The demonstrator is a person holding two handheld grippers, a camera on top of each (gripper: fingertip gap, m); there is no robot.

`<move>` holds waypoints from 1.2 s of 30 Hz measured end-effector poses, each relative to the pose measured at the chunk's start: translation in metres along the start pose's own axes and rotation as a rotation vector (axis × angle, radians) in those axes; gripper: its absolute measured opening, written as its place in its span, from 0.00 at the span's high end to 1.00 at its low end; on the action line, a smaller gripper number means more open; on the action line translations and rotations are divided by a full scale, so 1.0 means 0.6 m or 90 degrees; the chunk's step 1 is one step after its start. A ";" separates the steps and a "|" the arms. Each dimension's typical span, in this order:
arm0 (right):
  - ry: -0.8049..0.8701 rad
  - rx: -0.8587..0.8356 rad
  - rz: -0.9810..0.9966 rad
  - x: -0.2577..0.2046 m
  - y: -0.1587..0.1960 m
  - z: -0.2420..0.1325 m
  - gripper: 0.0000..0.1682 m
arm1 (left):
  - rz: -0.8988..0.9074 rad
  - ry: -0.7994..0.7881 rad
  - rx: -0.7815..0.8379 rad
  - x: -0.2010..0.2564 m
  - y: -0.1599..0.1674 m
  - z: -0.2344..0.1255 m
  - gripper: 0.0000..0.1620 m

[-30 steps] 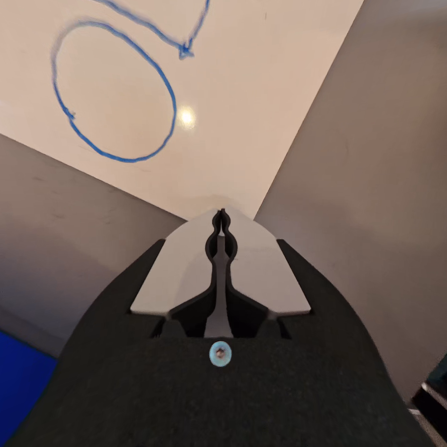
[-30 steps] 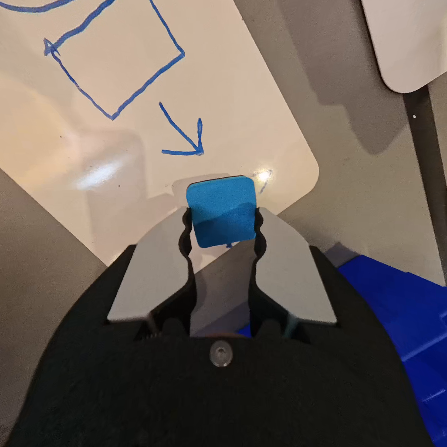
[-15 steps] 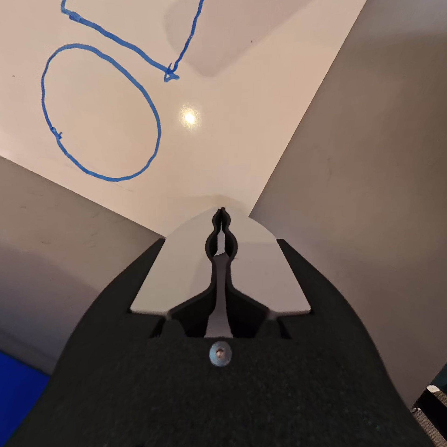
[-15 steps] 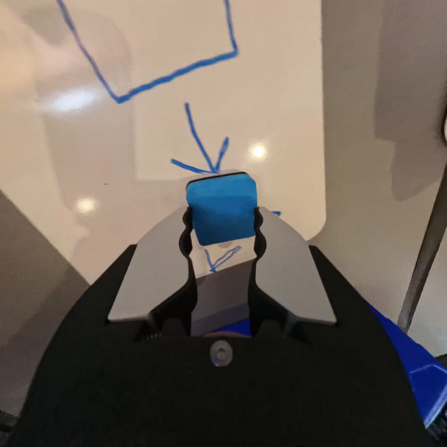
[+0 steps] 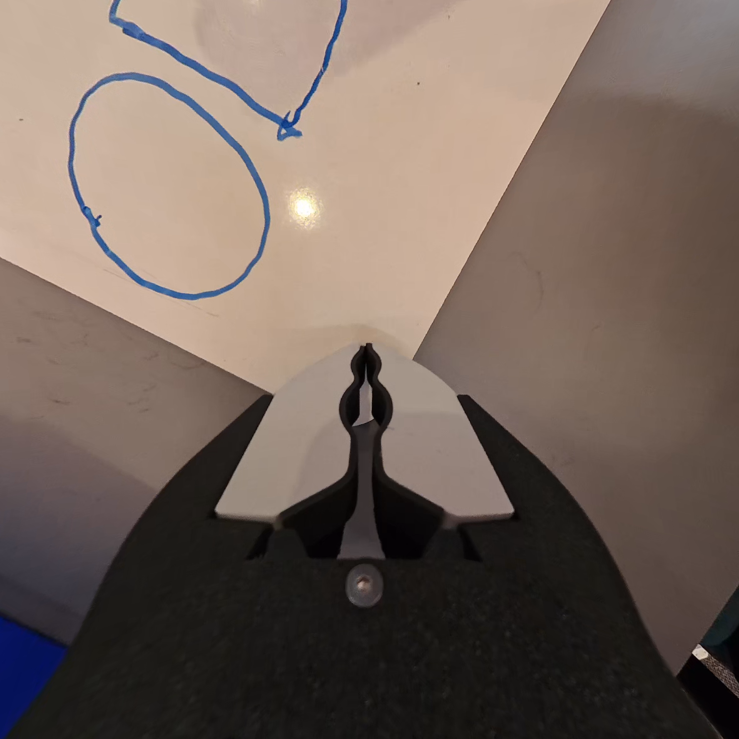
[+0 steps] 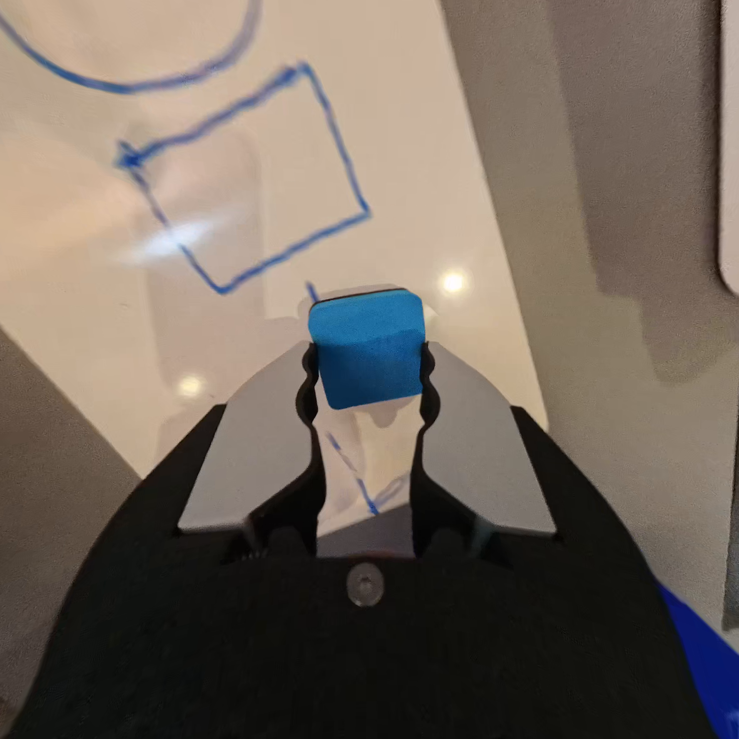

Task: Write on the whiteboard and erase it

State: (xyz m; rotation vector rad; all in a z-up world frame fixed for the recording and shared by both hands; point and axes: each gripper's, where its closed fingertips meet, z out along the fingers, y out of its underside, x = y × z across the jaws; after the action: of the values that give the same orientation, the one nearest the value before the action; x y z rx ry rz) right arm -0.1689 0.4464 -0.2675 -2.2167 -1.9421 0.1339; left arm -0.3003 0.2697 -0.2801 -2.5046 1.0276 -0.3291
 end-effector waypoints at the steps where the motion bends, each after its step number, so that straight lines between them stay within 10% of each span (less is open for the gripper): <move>1: -0.016 0.015 -0.037 -0.037 -0.023 0.003 0.71 | -0.001 0.002 0.001 0.000 0.000 0.000 1.00; 19: 0.037 -0.097 0.007 0.013 0.049 -0.005 0.71 | -0.007 -0.011 0.008 -0.006 0.001 -0.001 1.00; 24: 0.017 -0.059 -0.092 -0.079 -0.025 0.004 0.71 | -0.009 -0.015 0.004 -0.009 0.002 -0.002 1.00; 29: 0.035 -0.102 0.041 0.011 0.066 -0.009 0.71 | -0.012 -0.013 0.011 -0.007 0.003 -0.002 1.00; 36: 0.020 -0.071 -0.071 -0.086 -0.026 0.004 0.71 | -0.013 -0.008 0.010 -0.008 0.000 0.000 1.00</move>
State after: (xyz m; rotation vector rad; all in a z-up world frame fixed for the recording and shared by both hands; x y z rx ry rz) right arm -0.1913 0.3977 -0.2695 -2.1564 -2.0977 -0.0262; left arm -0.3037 0.2735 -0.2801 -2.5019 0.9918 -0.3256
